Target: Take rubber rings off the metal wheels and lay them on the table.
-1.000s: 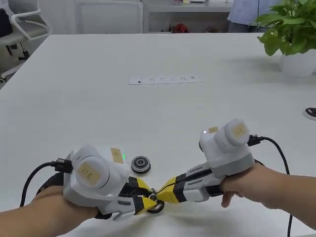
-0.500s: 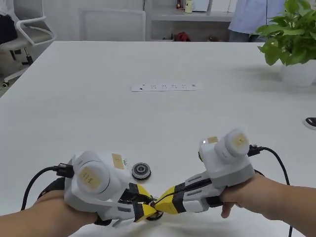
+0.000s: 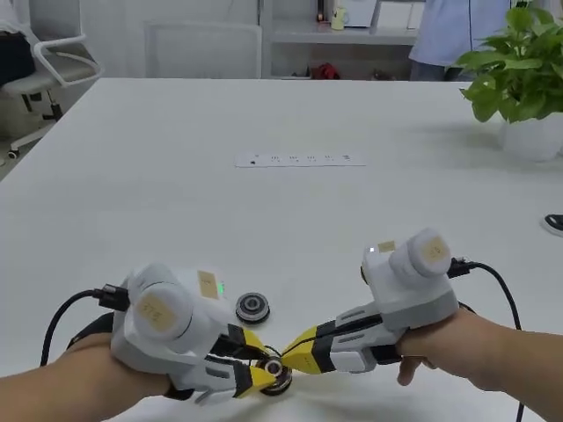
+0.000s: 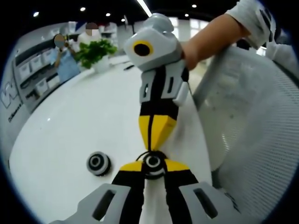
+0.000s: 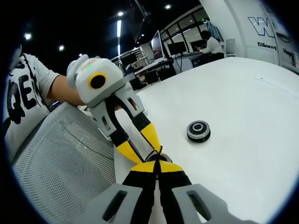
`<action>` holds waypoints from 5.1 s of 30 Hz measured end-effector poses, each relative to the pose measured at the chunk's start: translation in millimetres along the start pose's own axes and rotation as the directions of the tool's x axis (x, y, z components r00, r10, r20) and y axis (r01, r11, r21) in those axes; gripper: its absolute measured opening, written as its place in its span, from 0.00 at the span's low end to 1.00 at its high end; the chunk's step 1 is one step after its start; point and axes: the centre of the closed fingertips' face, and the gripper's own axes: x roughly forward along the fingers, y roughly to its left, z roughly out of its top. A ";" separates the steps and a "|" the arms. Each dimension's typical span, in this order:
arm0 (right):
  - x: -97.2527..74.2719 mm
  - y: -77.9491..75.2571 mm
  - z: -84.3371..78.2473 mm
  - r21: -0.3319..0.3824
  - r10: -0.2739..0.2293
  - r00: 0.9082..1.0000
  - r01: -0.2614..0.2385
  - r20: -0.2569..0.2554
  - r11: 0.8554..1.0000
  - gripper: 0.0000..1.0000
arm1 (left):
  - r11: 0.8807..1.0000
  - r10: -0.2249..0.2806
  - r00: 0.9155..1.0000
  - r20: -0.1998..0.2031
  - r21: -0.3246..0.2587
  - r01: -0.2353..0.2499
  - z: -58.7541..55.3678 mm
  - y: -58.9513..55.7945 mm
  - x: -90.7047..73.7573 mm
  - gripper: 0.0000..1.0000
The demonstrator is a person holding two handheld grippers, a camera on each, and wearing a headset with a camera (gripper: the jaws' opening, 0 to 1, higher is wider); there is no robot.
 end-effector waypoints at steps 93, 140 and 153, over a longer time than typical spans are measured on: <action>58.6 2.7 28.7 0.001 -0.007 0.999 0.007 0.035 1.000 0.00 | 0.962 0.228 0.967 0.113 -0.180 -0.206 -24.8 31.1 -109.5 0.54; 34.8 -1.4 36.6 -0.073 -0.053 0.996 0.058 0.067 0.996 0.15 | 0.968 0.202 0.974 0.099 -0.170 -0.184 -22.7 26.8 -104.9 0.55; 12.3 -1.8 38.6 -0.084 -0.055 0.995 0.062 0.084 0.994 0.20 | 0.973 0.185 0.978 0.098 -0.156 -0.168 -16.0 27.9 -99.2 0.56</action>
